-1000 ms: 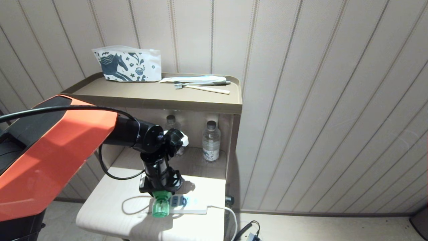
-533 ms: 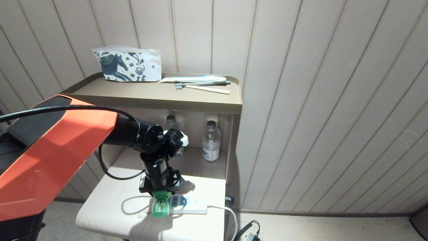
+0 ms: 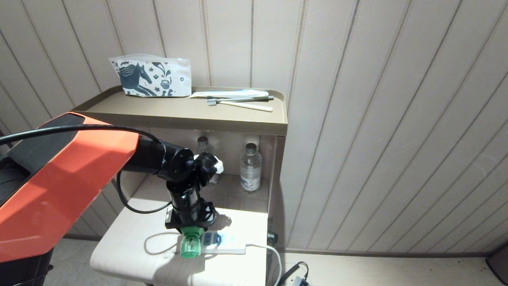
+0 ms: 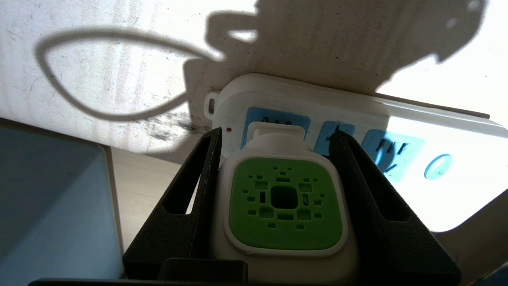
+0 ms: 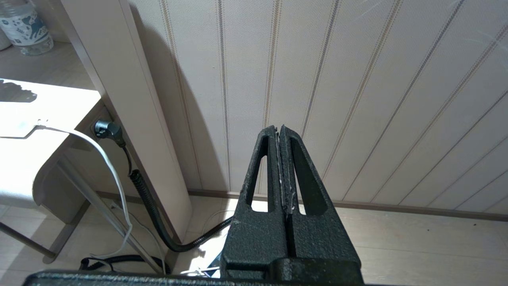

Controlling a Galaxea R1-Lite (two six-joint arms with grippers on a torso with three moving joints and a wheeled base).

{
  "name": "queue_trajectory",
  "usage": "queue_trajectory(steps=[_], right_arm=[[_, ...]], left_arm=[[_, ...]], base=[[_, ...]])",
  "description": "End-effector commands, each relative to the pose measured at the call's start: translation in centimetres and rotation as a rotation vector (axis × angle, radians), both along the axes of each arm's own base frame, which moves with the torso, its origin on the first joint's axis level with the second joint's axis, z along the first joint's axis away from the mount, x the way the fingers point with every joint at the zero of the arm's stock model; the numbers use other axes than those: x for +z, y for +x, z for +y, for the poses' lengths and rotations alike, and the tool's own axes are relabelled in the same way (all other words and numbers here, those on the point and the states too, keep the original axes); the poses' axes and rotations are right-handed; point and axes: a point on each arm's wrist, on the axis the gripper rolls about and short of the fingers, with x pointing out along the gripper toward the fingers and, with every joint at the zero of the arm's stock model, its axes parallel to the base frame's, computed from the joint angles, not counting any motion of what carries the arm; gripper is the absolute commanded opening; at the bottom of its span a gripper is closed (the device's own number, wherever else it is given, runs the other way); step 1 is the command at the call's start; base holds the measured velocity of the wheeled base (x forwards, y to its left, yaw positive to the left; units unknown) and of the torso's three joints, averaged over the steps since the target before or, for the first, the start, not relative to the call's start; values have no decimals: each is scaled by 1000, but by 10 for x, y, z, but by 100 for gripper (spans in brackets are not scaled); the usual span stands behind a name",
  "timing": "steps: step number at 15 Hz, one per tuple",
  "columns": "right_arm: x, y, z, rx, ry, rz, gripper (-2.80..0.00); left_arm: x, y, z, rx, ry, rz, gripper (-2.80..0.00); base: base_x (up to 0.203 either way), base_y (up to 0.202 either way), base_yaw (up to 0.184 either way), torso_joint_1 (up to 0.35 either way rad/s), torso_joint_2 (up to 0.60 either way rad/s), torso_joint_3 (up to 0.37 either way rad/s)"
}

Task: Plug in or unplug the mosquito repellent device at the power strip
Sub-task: Insert the plug into the socket

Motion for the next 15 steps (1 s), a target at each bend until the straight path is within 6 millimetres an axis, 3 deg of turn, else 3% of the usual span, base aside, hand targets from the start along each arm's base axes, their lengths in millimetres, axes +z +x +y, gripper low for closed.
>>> queue_trajectory(steps=[1,11,15], right_arm=[[0,0,0,0,0,0,-280],[0,0,0,0,0,0,-280],[0,0,0,0,0,0,-280]], left_arm=[[1,-1,0,4,2,0,-280],[2,-2,2,6,1,3,-280],[12,-3,6,12,-87,9,-280]], base=[[0,0,0,0,0,0],[0,0,0,0,0,0],[0,0,0,0,0,0]])
